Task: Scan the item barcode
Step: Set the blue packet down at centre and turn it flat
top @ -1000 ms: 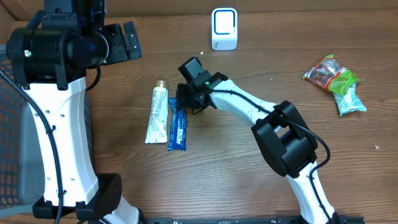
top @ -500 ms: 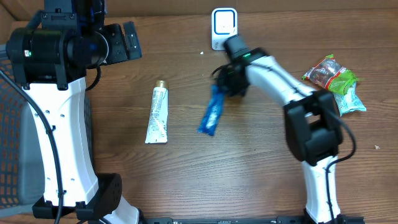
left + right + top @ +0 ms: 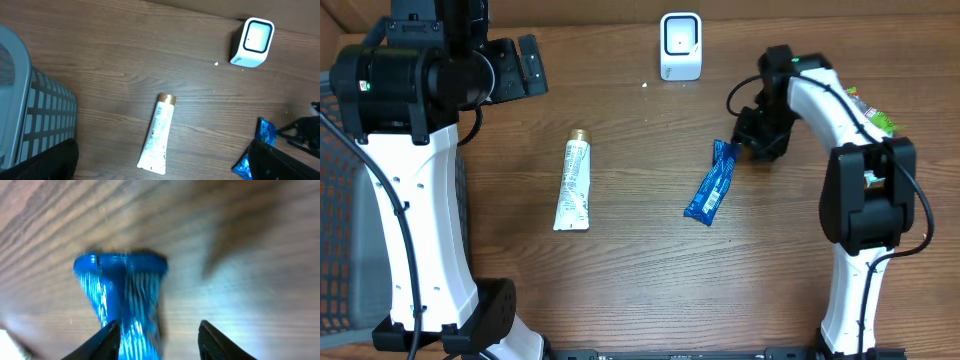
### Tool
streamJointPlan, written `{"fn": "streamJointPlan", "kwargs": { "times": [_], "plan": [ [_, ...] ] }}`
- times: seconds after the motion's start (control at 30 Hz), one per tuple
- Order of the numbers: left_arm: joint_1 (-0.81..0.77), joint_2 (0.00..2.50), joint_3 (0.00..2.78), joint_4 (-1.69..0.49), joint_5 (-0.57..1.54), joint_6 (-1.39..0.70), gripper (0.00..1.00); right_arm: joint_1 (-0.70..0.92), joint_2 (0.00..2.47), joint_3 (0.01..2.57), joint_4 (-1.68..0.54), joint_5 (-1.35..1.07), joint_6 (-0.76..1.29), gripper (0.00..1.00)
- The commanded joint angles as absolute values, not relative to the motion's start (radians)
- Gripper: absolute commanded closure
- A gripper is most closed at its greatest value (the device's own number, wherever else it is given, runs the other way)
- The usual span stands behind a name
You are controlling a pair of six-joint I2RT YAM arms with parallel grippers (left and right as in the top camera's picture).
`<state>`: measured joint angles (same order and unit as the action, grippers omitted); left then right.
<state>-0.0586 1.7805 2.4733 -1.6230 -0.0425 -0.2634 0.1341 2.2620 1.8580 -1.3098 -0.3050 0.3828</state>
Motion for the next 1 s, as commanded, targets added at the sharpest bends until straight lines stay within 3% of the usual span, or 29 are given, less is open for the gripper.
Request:
{"fn": "streamJointPlan", "kwargs": {
  "times": [0.0, 0.27, 0.43, 0.73, 0.97],
  "plan": [
    [-0.059, 1.779, 2.471, -1.620, -0.052, -0.277, 0.00, 0.115, 2.211, 1.931, -1.372, -0.331, 0.279, 0.49],
    [-0.059, 1.779, 2.471, -1.620, -0.052, -0.277, 0.00, 0.170, 2.209, 1.919, -1.604, -0.238, 0.167, 0.56],
    [-0.059, 1.779, 2.471, -1.620, -0.052, -0.277, 0.00, 0.233, 2.209, 1.857, -1.609, -0.216, 0.167, 0.58],
    [-0.059, 1.779, 2.471, -1.620, -0.052, -0.277, 0.00, 0.374, 2.208, 1.733, -1.561, 0.043, 0.395, 0.69],
    [-0.059, 1.779, 2.471, -1.620, -0.052, -0.277, 0.00, 0.496, 2.199, 1.733, -1.529, 0.031, 0.451, 0.69]
  ]
}}
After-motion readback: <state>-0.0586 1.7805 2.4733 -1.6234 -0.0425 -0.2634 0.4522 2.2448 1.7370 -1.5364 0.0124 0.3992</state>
